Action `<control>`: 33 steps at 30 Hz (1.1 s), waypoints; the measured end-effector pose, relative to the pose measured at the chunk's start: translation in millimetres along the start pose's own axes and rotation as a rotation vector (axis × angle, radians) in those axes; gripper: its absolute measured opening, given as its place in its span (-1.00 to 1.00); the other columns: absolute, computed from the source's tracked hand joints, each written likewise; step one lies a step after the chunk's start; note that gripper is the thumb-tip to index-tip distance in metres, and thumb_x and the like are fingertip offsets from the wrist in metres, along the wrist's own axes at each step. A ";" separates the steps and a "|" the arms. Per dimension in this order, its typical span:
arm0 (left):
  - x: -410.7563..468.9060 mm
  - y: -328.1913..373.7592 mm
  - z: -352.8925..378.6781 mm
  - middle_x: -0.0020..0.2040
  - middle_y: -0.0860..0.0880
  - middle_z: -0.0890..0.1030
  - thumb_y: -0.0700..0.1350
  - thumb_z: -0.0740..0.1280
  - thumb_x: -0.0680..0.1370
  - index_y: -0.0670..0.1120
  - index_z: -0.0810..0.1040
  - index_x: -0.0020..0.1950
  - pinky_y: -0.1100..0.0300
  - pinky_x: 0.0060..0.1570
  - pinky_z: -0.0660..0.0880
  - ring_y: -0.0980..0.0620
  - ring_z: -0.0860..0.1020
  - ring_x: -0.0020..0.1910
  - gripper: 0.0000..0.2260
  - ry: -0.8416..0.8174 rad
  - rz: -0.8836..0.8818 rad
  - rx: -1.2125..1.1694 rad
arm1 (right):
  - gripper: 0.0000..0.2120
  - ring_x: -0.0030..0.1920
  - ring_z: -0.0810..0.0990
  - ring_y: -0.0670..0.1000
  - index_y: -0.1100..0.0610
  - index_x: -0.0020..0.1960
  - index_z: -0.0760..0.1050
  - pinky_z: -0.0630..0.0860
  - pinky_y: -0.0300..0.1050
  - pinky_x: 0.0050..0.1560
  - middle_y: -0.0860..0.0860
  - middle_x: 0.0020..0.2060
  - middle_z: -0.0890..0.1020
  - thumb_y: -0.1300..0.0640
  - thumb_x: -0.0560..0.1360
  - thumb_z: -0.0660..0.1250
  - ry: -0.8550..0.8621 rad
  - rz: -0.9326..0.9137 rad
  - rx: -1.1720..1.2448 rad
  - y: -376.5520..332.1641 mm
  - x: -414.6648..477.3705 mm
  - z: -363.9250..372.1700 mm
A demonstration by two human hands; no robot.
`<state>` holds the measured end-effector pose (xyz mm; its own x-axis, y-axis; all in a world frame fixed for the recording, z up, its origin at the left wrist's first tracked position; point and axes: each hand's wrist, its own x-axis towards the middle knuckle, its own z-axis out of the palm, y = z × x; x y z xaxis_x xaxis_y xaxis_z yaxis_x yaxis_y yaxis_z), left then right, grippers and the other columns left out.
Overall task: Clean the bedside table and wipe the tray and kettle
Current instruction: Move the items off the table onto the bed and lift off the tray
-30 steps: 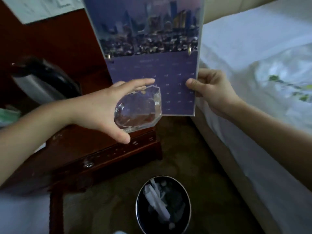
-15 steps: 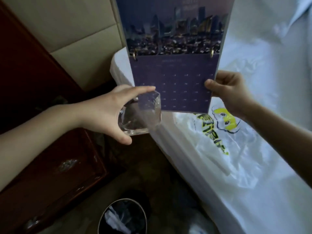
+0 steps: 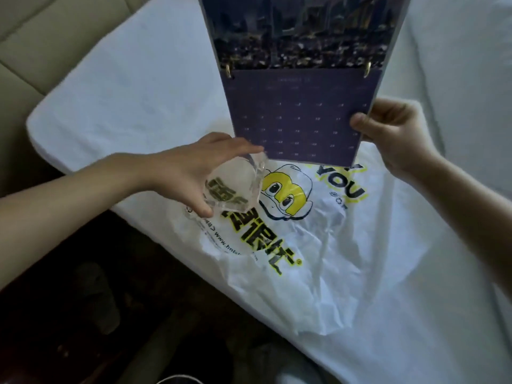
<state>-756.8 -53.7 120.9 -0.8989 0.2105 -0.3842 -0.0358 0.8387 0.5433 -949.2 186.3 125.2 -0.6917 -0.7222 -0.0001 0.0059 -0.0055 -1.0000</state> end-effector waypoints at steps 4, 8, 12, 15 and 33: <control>56.3 -10.1 5.6 0.41 0.21 0.10 -0.19 0.55 0.20 0.42 -0.15 0.33 0.21 0.31 0.14 0.36 -0.03 0.29 0.07 -0.078 0.063 0.040 | -0.85 -0.22 0.63 -0.17 -0.07 -0.17 0.68 0.60 -0.15 -0.10 -0.17 -0.27 0.69 0.14 0.32 0.44 0.098 -0.021 0.040 31.5 4.7 -18.8; 95.8 -35.7 14.3 0.48 0.09 0.09 -0.14 0.54 0.22 0.28 -0.11 0.40 0.27 0.33 0.03 0.32 -0.05 0.30 0.03 -0.104 0.138 0.076 | -0.71 -0.21 0.64 -0.16 -0.05 -0.16 0.68 0.60 -0.16 -0.10 -0.15 -0.27 0.69 0.30 0.41 0.31 0.152 -0.006 0.059 60.5 14.5 -19.7; 118.2 -58.3 31.0 0.50 0.00 0.10 0.04 0.47 0.21 -0.01 -0.07 0.52 0.56 0.30 -0.23 0.27 0.00 0.37 0.03 -0.107 0.261 0.154 | -0.78 -0.19 0.65 -0.12 -0.06 -0.14 0.68 0.59 -0.15 -0.12 -0.14 -0.24 0.70 0.25 0.42 0.37 0.173 -0.023 0.061 83.5 13.8 -22.6; 119.3 -67.2 38.9 0.50 0.06 0.09 0.23 0.47 0.21 -0.07 -0.01 0.54 0.55 0.33 -0.16 0.34 -0.05 0.44 0.07 -0.077 0.313 0.102 | -0.67 -0.25 0.66 -0.14 -0.11 -0.17 0.67 0.59 -0.19 -0.23 -0.17 -0.28 0.69 0.32 0.45 0.34 0.155 -0.006 -0.019 91.8 6.7 -26.6; 28.0 -35.6 38.7 0.29 0.16 0.37 0.23 0.25 0.40 0.27 0.29 0.35 0.42 0.28 0.16 0.38 0.23 0.27 -0.49 0.148 0.151 0.013 | -0.75 -0.26 0.51 -0.21 -0.10 -0.06 0.45 0.47 -0.33 -0.20 -0.21 -0.18 0.56 0.26 0.47 0.25 0.446 0.024 -0.595 84.4 -71.0 10.5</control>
<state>-763.8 -58.3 61.9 -0.9481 0.2588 -0.1850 0.1086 0.8100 0.5763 -892.0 229.9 40.9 -0.9246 -0.3672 0.1013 -0.2796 0.4735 -0.8353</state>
